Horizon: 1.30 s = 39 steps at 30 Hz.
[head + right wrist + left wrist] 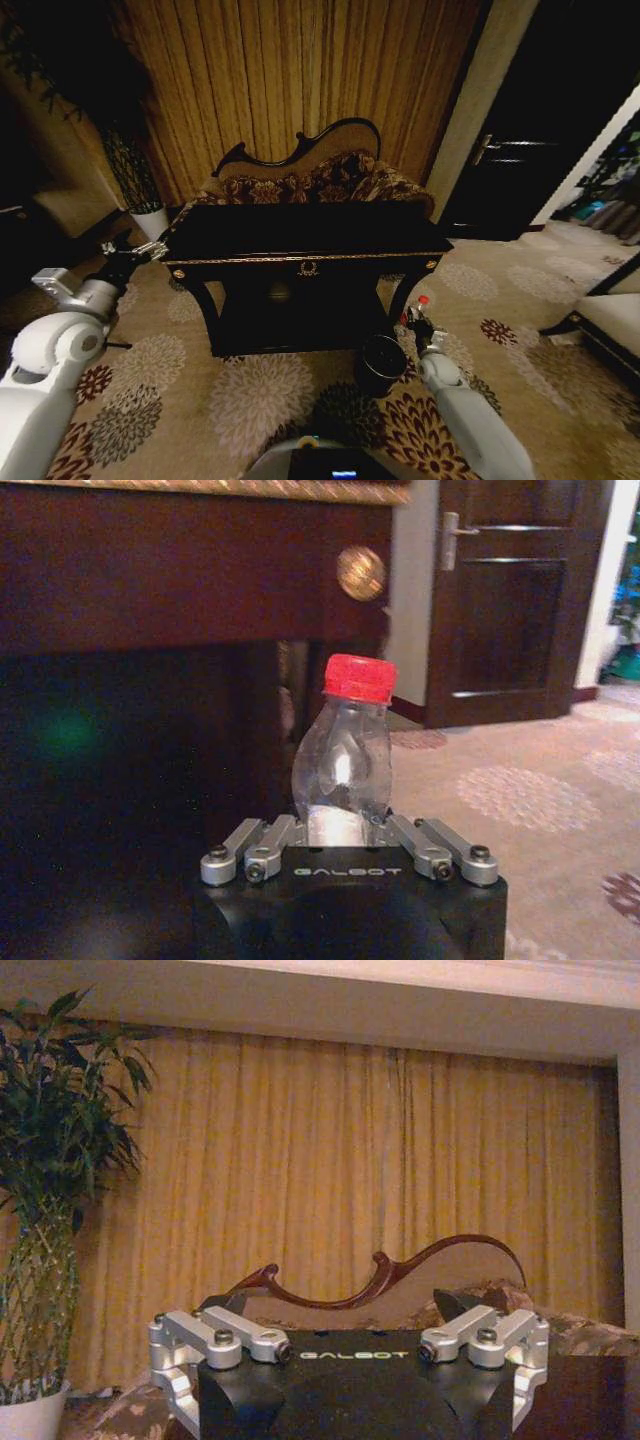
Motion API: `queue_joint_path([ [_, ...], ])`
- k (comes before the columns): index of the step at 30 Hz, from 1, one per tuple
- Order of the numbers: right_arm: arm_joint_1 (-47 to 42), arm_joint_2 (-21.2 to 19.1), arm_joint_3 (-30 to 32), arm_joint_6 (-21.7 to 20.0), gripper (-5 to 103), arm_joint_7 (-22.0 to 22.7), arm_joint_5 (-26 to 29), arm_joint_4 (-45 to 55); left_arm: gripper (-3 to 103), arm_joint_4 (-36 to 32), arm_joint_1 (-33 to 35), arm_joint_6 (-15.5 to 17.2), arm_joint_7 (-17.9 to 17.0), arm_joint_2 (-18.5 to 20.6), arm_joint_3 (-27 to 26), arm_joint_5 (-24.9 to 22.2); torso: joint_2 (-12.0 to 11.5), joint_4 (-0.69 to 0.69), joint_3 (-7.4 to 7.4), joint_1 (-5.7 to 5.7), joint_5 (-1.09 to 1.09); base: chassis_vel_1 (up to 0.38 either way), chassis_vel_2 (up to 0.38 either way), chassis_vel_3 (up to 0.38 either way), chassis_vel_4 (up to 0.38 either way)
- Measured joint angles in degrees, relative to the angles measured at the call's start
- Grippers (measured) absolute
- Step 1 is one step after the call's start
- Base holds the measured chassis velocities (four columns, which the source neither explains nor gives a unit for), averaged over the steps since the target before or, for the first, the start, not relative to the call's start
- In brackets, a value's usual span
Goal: Move to the front of the table and place the trash on the table into the trash bin.
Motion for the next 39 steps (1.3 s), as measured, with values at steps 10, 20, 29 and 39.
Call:
queue_joint_path([
  [10, 1.7, 2.3, 1.1, 3.8, 27, -0.1, 1.0, -6.0, 100, -0.4, 0.0, -0.4, 0.2, 0.0, 0.2, 0.0, 0.0, -0.01, 0.00, 0.00, 0.00, 0.000, 0.000, 0.000, 0.000],
  [20, 1.2, 3.7, 1.2, 4.0, 28, 0.0, 0.5, -5.3, 100, -0.7, 0.3, -0.9, 0.6, 0.0, -0.2, -0.1, 0.0, 0.00, 0.00, 0.00, 0.00, 0.000, 0.000, 0.000, 0.000],
  [29, 0.0, 3.0, 1.2, 4.0, 60, 0.1, -0.6, -3.9, 100, -0.8, 0.1, -1.7, 0.6, 0.2, -0.1, -0.1, 0.0, -0.01, 0.00, 0.00, 0.00, 0.000, 0.000, 0.000, 0.000],
  [39, -0.1, 2.6, 1.0, 3.6, 96, 0.1, -0.4, -1.9, 100, -0.7, 0.0, -1.7, 0.5, 0.6, -0.2, -0.4, 0.0, 0.00, 0.00, 0.00, 0.00, 0.000, 0.000, 0.000, 0.000],
])
